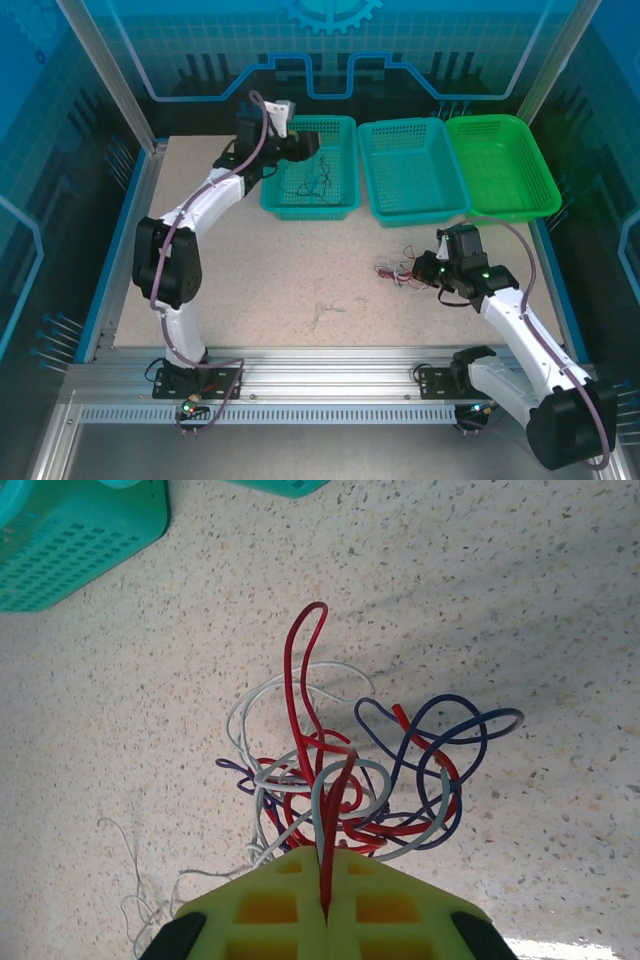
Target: Untangle the cables
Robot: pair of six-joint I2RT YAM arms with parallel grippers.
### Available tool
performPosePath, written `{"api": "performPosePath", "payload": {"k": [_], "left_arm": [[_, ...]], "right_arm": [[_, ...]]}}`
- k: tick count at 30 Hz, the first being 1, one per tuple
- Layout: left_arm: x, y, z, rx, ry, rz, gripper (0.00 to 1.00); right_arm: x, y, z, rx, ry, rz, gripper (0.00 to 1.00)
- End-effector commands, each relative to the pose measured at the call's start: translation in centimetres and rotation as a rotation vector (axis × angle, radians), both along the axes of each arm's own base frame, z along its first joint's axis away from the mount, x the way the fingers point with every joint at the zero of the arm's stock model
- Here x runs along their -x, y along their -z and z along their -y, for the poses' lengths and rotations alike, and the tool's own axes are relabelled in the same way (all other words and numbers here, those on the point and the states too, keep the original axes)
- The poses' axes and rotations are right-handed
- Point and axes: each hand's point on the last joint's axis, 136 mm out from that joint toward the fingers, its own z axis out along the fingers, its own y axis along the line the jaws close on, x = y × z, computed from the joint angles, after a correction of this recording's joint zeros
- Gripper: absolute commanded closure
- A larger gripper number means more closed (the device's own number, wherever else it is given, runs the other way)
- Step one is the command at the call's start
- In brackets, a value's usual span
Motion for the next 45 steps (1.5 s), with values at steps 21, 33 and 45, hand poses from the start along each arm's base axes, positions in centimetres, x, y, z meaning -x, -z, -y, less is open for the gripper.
{"api": "performPosePath", "payload": {"k": [21, 33, 45], "left_arm": [[27.3, -1.3, 2.8, 0.023, 0.47, 0.087, 0.07], [29.6, 8.7, 5.7, 0.057, 0.532, -0.136, 0.33], [26.6, 11.6, 5.8, -0.133, 0.515, 0.035, 0.49]], "right_arm": [[0.0, -6.7, -11.4, -0.072, -0.658, 0.235, 1.0], [-3.1, -6.6, -11.7, -0.105, -0.486, 0.084, 1.0], [-2.2, -7.0, -14.4, -0.208, -0.525, -0.039, 1.0]]}}
